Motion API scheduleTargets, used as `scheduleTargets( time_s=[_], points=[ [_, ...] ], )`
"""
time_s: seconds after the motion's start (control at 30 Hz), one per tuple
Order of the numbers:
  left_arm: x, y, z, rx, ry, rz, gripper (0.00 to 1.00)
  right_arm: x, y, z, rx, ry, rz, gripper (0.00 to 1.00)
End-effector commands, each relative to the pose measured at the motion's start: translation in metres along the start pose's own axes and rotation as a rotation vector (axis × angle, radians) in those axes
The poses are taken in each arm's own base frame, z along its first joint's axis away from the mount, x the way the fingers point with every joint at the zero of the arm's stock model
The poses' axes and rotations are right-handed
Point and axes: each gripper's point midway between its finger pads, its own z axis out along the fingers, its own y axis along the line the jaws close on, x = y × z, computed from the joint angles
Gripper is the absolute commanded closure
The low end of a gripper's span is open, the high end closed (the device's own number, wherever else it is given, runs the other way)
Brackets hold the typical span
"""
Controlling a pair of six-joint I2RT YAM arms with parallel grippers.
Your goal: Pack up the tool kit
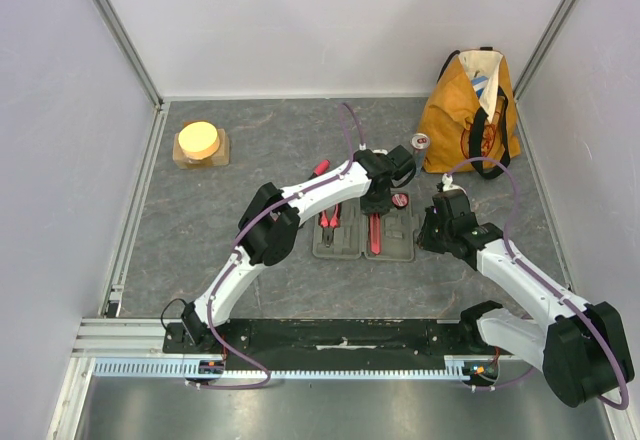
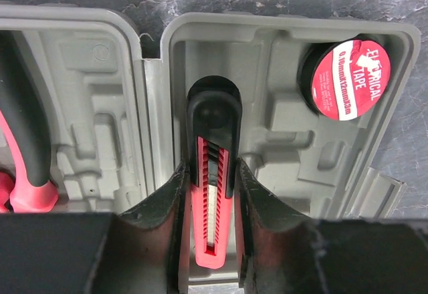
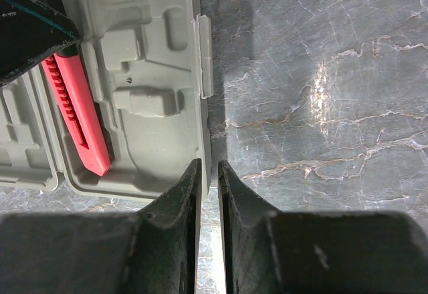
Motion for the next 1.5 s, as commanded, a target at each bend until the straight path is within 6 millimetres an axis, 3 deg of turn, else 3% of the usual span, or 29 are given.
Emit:
scheduleTargets(
  time_s=[0.0,0.2,0.5,0.77,0.93,1.03,1.23,1.47],
  points=[
    [-0.008,0.009,0.0,-0.063,-0.048,-0.024,0.65,-0.004,0.0,-0.001,0.004,-0.013,0.008,0.78],
    [-0.01,0.009,-0.006,-0.061,-0.055,-0.024,0.6,-0.01,0.004,-0.002,-0.007,-0.024,0.011,0.77],
    [-0.026,0.008,-0.033,-0.036,-0.114,-0.03,0.58,-0.019,0.016,-0.009,-0.059,-0.038,-0.007,0.73],
    [-0.035,0.011,-0.042,-0.042,-0.154,-0.013,0.7,-0.039,0.046,-0.017,-0.188,-0.081,-0.062,0.65],
    [-0.034,0.012,-0.039,-0.041,-0.149,0.009,0.74,-0.043,0.064,-0.011,-0.245,-0.075,-0.089,0.65],
    [-0.031,0.007,-0.033,-0.014,-0.142,0.028,0.87,-0.042,0.081,-0.005,-0.274,-0.066,-0.109,0.75],
    [-0.027,0.008,-0.026,-0.003,-0.11,0.045,0.89,-0.029,0.117,0.008,-0.325,-0.052,-0.133,0.79],
    [-0.016,0.012,-0.015,0.05,-0.022,0.018,0.9,-0.02,0.13,0.021,-0.371,-0.068,-0.086,0.82]
  ],
)
